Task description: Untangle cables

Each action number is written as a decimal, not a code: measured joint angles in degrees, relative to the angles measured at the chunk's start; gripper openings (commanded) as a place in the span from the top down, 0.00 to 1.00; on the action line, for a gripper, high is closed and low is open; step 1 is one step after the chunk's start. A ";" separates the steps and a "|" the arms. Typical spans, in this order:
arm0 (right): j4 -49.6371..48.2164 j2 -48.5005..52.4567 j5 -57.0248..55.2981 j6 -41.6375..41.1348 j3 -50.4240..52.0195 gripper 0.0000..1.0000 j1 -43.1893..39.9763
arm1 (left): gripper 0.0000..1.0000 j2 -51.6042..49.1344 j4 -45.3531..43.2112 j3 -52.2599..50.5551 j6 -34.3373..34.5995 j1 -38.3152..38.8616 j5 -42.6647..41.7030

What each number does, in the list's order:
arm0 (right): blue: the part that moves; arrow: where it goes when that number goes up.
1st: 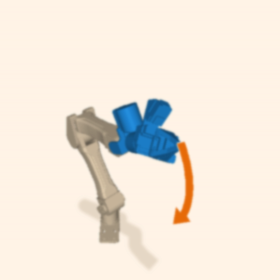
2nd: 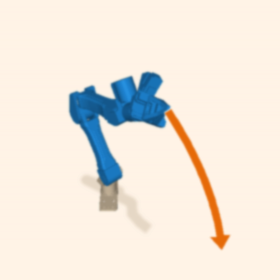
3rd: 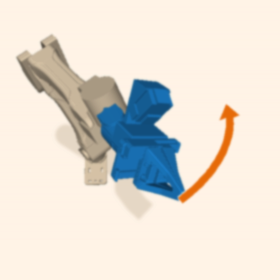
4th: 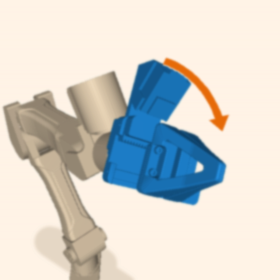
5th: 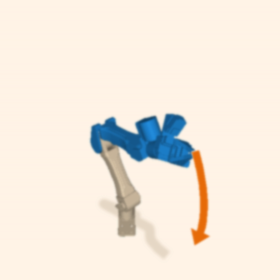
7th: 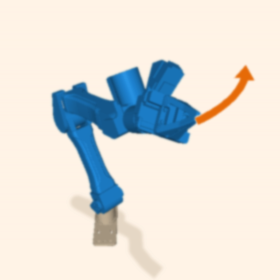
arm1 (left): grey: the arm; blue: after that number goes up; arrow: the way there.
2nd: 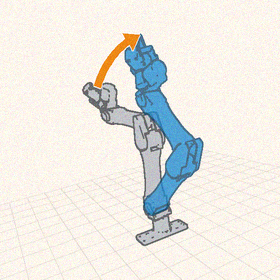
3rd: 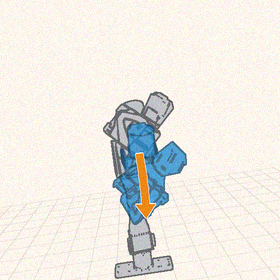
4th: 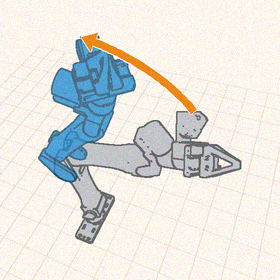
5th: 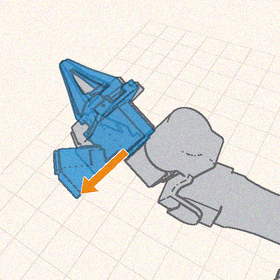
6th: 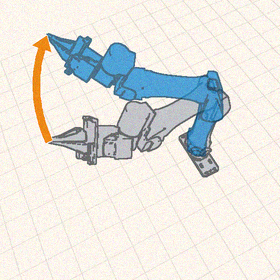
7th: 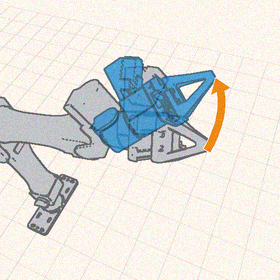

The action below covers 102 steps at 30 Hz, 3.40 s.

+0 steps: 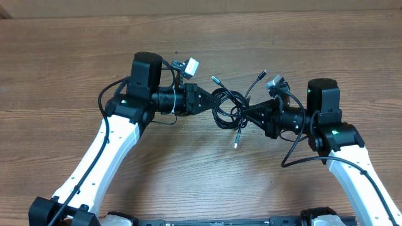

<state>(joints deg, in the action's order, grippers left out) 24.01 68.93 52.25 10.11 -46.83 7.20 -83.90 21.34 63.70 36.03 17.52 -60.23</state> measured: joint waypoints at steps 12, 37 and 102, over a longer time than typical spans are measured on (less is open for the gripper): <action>0.11 0.00 -5.33 0.09 0.00 0.95 0.79 | 0.96 0.07 8.28 0.04 0.02 0.13 6.93; 0.02 0.00 -9.79 0.48 0.00 0.44 0.66 | 0.96 0.07 9.05 0.04 0.13 0.37 9.92; -0.02 3.89 -6.71 1.03 0.00 0.78 0.66 | 0.96 0.07 8.24 0.04 3.04 0.37 10.43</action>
<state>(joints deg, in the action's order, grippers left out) 23.99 72.82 45.54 11.14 -46.83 7.86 -83.83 29.58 63.75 39.07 17.89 -49.80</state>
